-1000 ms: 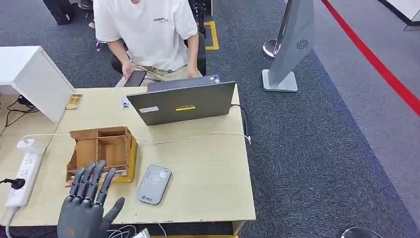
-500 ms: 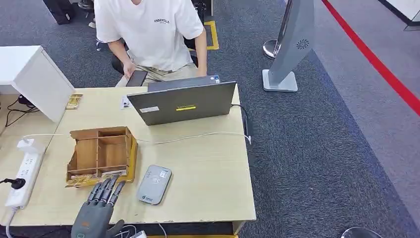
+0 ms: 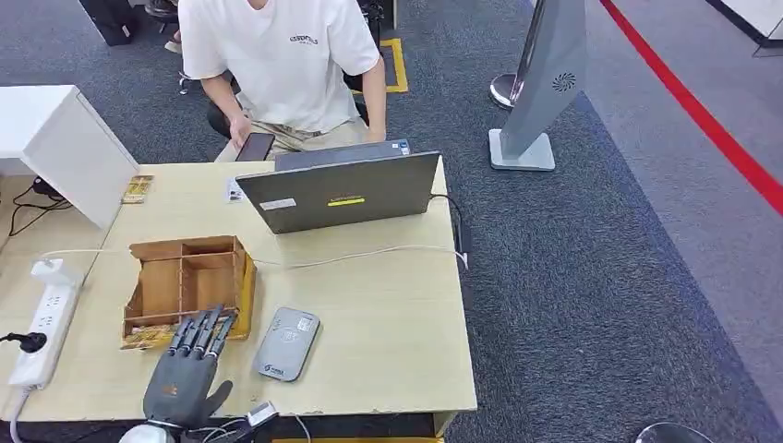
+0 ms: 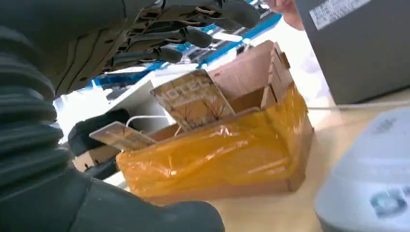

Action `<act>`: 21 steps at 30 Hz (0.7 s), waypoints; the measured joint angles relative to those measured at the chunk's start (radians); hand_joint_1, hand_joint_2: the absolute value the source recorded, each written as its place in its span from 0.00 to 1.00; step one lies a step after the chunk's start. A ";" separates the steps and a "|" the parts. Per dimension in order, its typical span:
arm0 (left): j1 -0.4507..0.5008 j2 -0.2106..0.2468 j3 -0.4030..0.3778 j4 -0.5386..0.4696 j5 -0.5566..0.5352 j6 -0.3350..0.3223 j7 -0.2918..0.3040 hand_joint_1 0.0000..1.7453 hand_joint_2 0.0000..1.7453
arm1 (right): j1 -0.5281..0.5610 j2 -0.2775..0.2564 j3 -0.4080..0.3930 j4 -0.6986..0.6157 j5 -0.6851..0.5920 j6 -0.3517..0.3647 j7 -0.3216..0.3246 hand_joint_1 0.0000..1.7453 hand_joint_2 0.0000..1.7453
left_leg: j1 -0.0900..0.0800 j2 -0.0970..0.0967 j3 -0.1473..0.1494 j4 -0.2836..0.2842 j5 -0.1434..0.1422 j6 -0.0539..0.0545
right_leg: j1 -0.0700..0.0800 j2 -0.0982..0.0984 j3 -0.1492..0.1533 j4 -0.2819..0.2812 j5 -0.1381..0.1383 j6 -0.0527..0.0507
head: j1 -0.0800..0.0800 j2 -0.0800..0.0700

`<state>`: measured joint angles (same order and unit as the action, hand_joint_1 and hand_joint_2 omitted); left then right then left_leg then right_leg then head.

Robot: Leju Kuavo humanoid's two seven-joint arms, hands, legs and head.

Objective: Pass the card to the sensor for recognition and then transmit it.

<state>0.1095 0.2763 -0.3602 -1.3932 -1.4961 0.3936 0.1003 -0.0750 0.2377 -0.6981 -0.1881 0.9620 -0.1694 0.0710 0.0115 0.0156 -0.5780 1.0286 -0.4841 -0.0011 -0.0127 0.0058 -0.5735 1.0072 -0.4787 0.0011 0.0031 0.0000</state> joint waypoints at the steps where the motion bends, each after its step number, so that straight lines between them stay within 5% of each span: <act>1: -0.008 -0.008 0.005 0.010 -0.008 0.010 0.002 0.00 1.00 | 0.000 0.000 0.000 0.000 0.004 0.001 0.000 0.00 1.00 | 0.000 0.000 0.000 0.000 0.000 0.000 | 0.000 0.000 0.000 0.000 0.000 0.000 | 0.000 0.000; 21: -0.077 -0.082 0.116 0.118 -0.052 0.053 -0.007 0.00 1.00 | -0.001 0.000 0.001 0.000 0.025 0.005 0.000 0.00 1.00 | 0.000 0.000 0.000 0.000 0.000 0.000 | 0.000 0.000 0.000 0.000 0.000 0.000 | 0.000 0.000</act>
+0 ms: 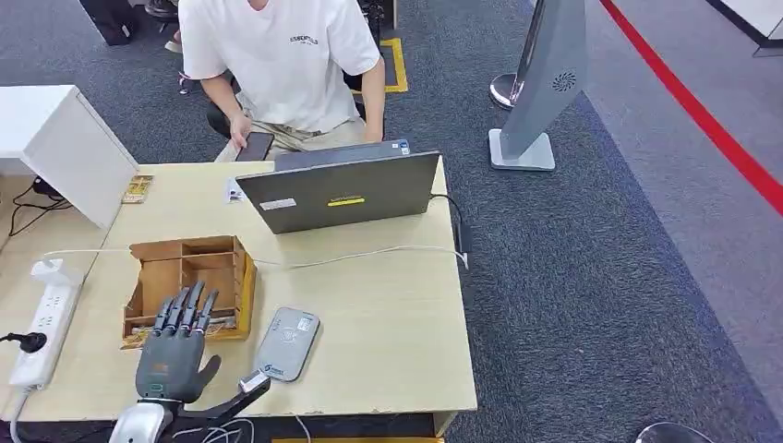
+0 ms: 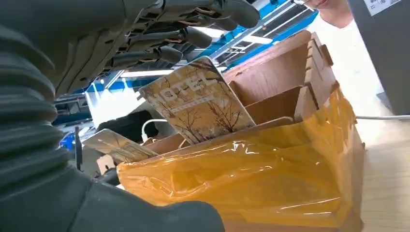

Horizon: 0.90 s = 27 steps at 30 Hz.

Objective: Pass the card to the sensor for recognition and then transmit it.

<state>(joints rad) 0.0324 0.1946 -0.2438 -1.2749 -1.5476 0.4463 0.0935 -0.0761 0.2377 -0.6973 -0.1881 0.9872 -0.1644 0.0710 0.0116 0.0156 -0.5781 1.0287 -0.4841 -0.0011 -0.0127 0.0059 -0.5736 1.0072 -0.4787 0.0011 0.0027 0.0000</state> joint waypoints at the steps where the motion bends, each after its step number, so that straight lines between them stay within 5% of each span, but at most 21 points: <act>1: -0.001 -0.001 0.003 0.002 -0.002 -0.002 0.002 0.00 1.00 | 0.000 0.000 0.000 0.000 0.000 0.000 0.000 0.00 1.00 | 0.000 0.000 0.000 0.000 0.000 0.000 | 0.000 0.000 0.000 0.000 0.000 0.000 | 0.000 0.000; 11: -0.025 0.000 0.098 0.025 -0.007 -0.054 -0.014 0.00 1.00 | 0.000 0.000 0.000 0.000 0.006 0.003 0.000 0.00 1.00 | 0.000 0.000 0.000 0.000 0.000 0.000 | 0.000 0.000 0.000 0.000 0.000 0.000 | 0.000 0.000; 27: -0.005 -0.002 0.105 -0.072 -0.016 -0.103 -0.027 0.00 1.00 | 0.000 0.000 -0.001 0.000 0.002 0.003 0.000 0.00 1.00 | 0.000 -0.001 0.000 0.000 0.000 0.000 | 0.000 0.000 0.000 0.000 0.000 0.000 | 0.000 0.000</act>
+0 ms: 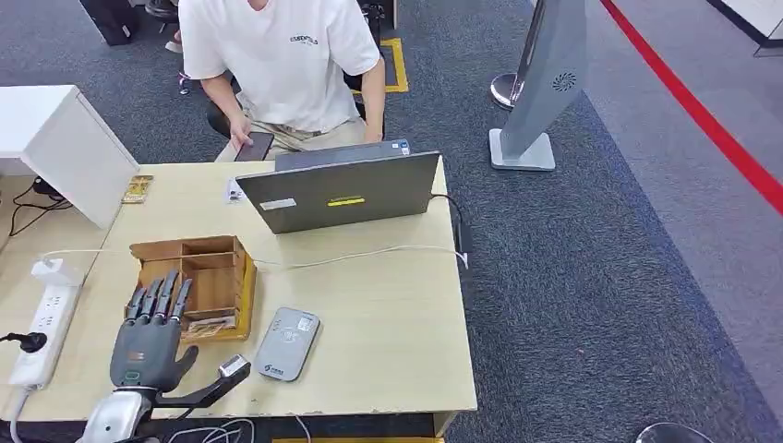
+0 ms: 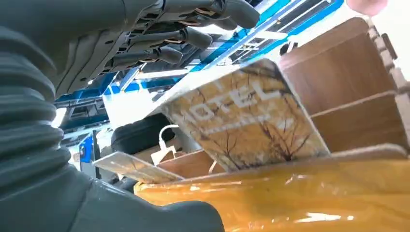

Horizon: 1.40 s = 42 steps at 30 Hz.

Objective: Pass the card to the sensor for recognition and then transmit it.

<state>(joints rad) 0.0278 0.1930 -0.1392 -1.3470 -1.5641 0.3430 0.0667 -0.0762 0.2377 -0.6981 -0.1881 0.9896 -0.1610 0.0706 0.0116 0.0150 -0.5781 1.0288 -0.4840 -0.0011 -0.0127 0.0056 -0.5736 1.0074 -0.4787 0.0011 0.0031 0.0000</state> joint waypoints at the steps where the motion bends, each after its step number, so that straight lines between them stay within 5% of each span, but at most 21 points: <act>1: 0.000 -0.001 0.000 -0.003 -0.003 0.001 -0.004 0.00 1.00 | 0.000 0.000 0.000 0.000 0.002 0.000 0.000 0.00 1.00 | 0.000 0.000 0.000 0.000 0.000 0.000 | 0.000 0.000 0.000 0.000 0.000 0.000 | 0.000 0.000; 22: 0.006 -0.019 -0.015 -0.050 -0.006 0.004 -0.016 0.00 1.00 | 0.000 0.000 0.000 0.000 0.008 0.000 -0.001 0.00 1.00 | 0.000 0.000 0.000 0.000 0.000 0.000 | 0.000 0.000 0.000 0.000 0.000 0.000 | 0.000 0.000; 23: 0.006 -0.019 -0.017 -0.051 -0.005 0.004 -0.016 1.00 1.00 | 0.000 0.000 0.000 0.000 0.008 0.001 -0.001 0.00 1.00 | 0.000 0.000 0.000 0.000 0.000 0.000 | 0.000 0.000 0.000 0.000 0.000 0.000 | 0.000 0.000; 42: 0.006 -0.014 -0.031 -0.063 0.071 -0.072 -0.029 1.00 1.00 | 0.000 0.000 -0.008 0.000 0.011 0.002 -0.003 0.00 1.00 | 0.000 0.000 0.000 0.000 0.000 0.000 | 0.000 0.000 0.000 0.000 0.000 0.000 | 0.000 0.000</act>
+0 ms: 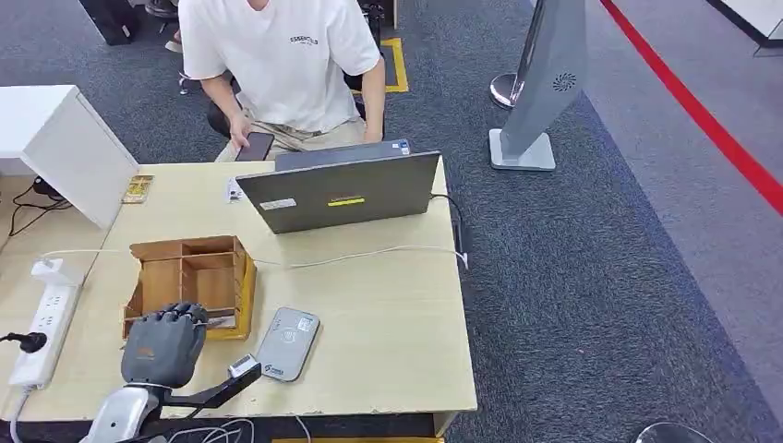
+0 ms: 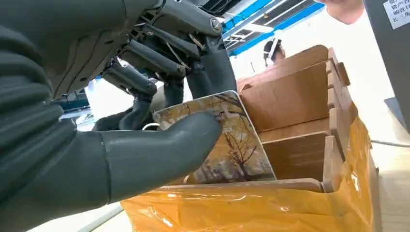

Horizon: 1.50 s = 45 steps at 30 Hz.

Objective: Pass the card to the sensor for recognition and then transmit it.

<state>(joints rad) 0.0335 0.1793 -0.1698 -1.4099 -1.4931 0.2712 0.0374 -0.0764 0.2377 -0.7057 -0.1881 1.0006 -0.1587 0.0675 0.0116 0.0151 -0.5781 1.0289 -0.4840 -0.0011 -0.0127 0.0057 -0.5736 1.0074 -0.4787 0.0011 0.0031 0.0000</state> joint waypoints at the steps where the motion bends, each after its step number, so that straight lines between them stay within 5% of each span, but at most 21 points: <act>1: 0.000 0.000 0.000 -0.001 0.000 0.000 0.000 1.00 1.00 | 0.000 0.000 0.000 0.000 0.000 0.000 0.000 0.00 1.00 | 0.000 0.000 0.000 0.000 0.000 0.000 | 0.000 0.000 0.000 0.000 0.000 0.000 | 0.000 0.000; 18: 0.002 0.000 -0.005 -0.014 0.015 0.047 -0.016 1.00 1.00 | 0.000 0.000 -0.002 0.000 0.009 -0.002 0.000 0.00 1.00 | 0.000 0.000 0.000 0.000 0.000 0.000 | 0.000 0.000 0.000 0.000 0.000 0.000 | 0.000 0.000; 31: 0.034 0.051 -0.118 -0.277 -0.006 0.026 -0.032 1.00 1.00 | 0.000 0.000 -0.041 0.000 -0.008 -0.009 0.000 0.00 1.00 | 0.000 0.000 0.000 0.000 0.000 0.000 | 0.000 0.000 0.000 0.000 0.000 0.000 | 0.000 0.000; 40: 0.047 0.160 -0.171 -0.485 0.017 0.039 -0.039 1.00 1.00 | 0.001 0.002 -0.073 0.000 -0.034 -0.024 0.000 0.00 1.00 | 0.001 0.000 0.000 0.000 0.000 0.000 | 0.000 0.000 0.000 0.000 0.000 0.000 | 0.000 0.000; 45: -0.097 0.220 -0.182 -0.560 0.137 -0.056 -0.017 1.00 1.00 | 0.000 0.003 -0.082 0.000 -0.011 -0.018 0.001 0.00 1.00 | 0.000 -0.005 0.000 0.001 0.003 0.001 | 0.000 -0.005 -0.003 0.000 0.000 0.000 | -0.001 0.000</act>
<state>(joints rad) -0.0632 0.3998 -0.3517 -1.9700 -1.3563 0.2150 0.0205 -0.0761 0.2407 -0.7874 -0.1881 0.9895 -0.1766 0.0686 0.0119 0.0104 -0.5784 1.0296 -0.4812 0.0001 -0.0123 0.0007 -0.5762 1.0073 -0.4786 0.0011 0.0023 0.0000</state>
